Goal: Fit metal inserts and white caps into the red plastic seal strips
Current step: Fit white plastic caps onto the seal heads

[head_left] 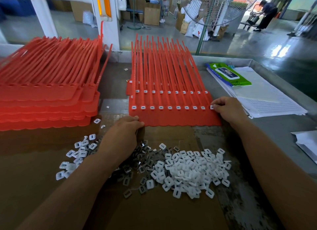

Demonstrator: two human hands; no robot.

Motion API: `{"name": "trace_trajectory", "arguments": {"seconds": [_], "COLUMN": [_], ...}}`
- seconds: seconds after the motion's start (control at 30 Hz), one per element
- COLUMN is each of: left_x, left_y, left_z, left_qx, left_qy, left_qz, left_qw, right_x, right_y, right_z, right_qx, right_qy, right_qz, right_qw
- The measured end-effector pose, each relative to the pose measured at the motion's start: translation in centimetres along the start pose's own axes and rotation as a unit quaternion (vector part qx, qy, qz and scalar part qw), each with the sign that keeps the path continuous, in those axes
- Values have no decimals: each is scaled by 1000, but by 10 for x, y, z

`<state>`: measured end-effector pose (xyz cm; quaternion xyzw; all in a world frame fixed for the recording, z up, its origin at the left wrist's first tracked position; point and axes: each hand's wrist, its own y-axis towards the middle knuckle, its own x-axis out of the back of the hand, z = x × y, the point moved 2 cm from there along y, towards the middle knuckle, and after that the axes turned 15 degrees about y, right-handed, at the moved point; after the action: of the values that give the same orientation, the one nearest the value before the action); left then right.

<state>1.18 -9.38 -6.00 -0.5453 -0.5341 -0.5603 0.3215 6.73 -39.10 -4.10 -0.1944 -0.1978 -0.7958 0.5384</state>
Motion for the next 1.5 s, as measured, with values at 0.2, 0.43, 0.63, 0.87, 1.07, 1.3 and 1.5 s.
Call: {"name": "trace_trajectory", "arguments": {"seconds": [0.2,0.43,0.63,0.87,1.07,1.3,1.5], "left_x": [0,0,0,0,0,0,-1], "left_y": [0,0,1,1,1,2,1], "left_z": [0,0,0,0,0,0,0], "left_qx": [-1,0,1,1,1,0,7], "left_qy": [2,-2,-3,-1,-1,0,-7], "left_qz": [-1,2,6,5,7,8,8], "left_qw": [1000,1000,1000,1000,1000,1000,1000], "right_x": [-1,-2,-2,-4,-3,0,-1], "right_y": [3,5,2,0,2,13,14], "right_z": [0,-2,-4,-8,-9,3,11], "right_qx": [5,1,15,26,9,-118,-146], "right_qy": [-14,-20,-11,19,40,66,63], "right_qz": [10,12,-4,-49,-47,-44,-35], "right_qw": [1000,1000,1000,998,998,990,987]}}
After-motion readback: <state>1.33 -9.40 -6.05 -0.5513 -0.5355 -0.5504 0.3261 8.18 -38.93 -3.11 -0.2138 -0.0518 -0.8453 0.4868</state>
